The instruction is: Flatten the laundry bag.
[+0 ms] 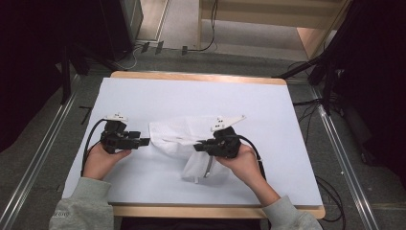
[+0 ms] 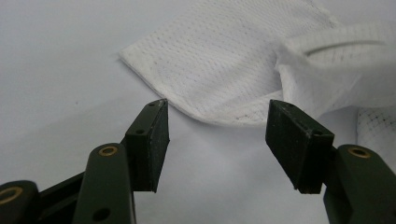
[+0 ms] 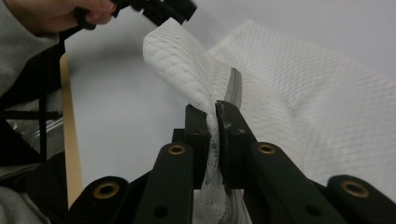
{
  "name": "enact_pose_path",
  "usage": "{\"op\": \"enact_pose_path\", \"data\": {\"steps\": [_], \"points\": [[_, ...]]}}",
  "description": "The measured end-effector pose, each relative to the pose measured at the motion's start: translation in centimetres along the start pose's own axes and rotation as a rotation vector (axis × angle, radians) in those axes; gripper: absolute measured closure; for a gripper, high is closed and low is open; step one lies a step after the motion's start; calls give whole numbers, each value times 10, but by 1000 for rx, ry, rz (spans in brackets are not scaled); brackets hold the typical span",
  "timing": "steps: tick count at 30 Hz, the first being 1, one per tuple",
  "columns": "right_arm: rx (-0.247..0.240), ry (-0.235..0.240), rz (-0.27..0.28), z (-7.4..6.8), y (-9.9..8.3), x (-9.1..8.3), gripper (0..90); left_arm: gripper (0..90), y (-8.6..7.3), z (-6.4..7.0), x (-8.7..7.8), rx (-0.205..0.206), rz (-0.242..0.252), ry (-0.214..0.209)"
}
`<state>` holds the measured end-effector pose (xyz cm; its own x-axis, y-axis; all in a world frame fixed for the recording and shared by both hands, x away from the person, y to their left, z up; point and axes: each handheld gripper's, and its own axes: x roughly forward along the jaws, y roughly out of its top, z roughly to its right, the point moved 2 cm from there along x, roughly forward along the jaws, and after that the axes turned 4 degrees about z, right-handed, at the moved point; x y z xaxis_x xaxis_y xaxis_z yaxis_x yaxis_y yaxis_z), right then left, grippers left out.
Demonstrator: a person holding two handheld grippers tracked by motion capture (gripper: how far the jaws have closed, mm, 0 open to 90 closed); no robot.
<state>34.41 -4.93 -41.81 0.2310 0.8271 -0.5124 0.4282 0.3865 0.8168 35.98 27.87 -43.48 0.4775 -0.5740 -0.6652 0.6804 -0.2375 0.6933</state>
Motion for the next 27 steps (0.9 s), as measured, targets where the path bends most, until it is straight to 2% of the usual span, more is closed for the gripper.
{"op": "enact_pose_path", "data": {"steps": [5,8,13,18,20,25,27], "points": [[3,37,-53,-13,-13,14,849,404,3,-1,5,1,-7,-4],[5,61,-64,-21,-16,19,842,403,5,-2,9,1,-11,-6],[-18,60,-77,-30,-18,20,782,403,7,-5,15,3,-23,-12],[-26,42,-32,-35,-9,2,614,400,9,-7,20,2,-31,-12],[-22,32,-8,-36,-5,-9,585,399,10,-7,21,6,-38,-17],[-26,-34,30,-27,-4,-33,578,394,9,-7,26,6,-48,-15],[-8,-67,30,-19,-7,-41,583,393,9,-8,28,7,-50,-15]]}}
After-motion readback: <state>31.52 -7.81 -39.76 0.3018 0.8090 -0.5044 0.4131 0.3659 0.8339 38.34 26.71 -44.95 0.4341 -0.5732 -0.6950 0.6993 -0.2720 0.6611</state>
